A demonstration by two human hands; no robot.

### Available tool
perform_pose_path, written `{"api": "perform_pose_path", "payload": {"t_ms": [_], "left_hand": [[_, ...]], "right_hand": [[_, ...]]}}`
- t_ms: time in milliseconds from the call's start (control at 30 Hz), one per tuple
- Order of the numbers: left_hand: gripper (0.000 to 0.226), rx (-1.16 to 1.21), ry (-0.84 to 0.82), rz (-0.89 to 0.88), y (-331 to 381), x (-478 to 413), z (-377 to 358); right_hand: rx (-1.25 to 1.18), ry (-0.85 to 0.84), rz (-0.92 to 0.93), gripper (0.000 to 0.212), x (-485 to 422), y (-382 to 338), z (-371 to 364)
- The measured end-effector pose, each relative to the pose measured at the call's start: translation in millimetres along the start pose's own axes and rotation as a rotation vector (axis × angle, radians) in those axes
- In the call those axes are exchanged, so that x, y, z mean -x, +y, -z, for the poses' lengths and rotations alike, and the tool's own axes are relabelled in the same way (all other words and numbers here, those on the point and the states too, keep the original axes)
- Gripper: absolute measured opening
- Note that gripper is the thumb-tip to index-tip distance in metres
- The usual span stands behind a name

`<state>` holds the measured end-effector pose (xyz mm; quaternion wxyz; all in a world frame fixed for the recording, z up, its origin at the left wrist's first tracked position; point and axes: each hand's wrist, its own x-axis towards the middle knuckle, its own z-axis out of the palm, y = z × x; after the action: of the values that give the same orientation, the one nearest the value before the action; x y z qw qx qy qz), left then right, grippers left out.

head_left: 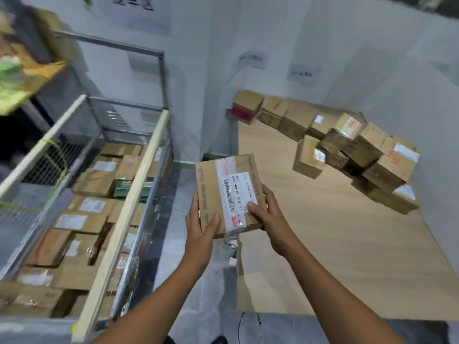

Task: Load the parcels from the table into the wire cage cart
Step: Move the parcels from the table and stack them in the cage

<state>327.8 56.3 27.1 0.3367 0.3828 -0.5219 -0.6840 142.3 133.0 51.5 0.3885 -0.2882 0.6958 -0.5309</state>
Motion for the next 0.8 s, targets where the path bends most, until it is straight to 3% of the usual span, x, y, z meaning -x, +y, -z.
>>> {"api": "perform_pose_path", "payload": {"t_ms": [233,467,800], "left_hand": [[0.078,0.059,0.18,-0.023,11.0,-18.5,152.0],[0.075,0.193,0.404,-0.071,17.0,-18.1,260.5],[0.069,0.439,0.723,-0.09,4.4,-40.4,349.8]], "right_hand": [[-0.001,-0.21,-0.05,0.059,-44.5,-40.1,-163.7],[0.221,-0.493,-0.01,0.078,-87.2,-54.1,-295.5],[0.399,-0.858,0.007,0.082,-149.7,-66.9,-439.7]]}}
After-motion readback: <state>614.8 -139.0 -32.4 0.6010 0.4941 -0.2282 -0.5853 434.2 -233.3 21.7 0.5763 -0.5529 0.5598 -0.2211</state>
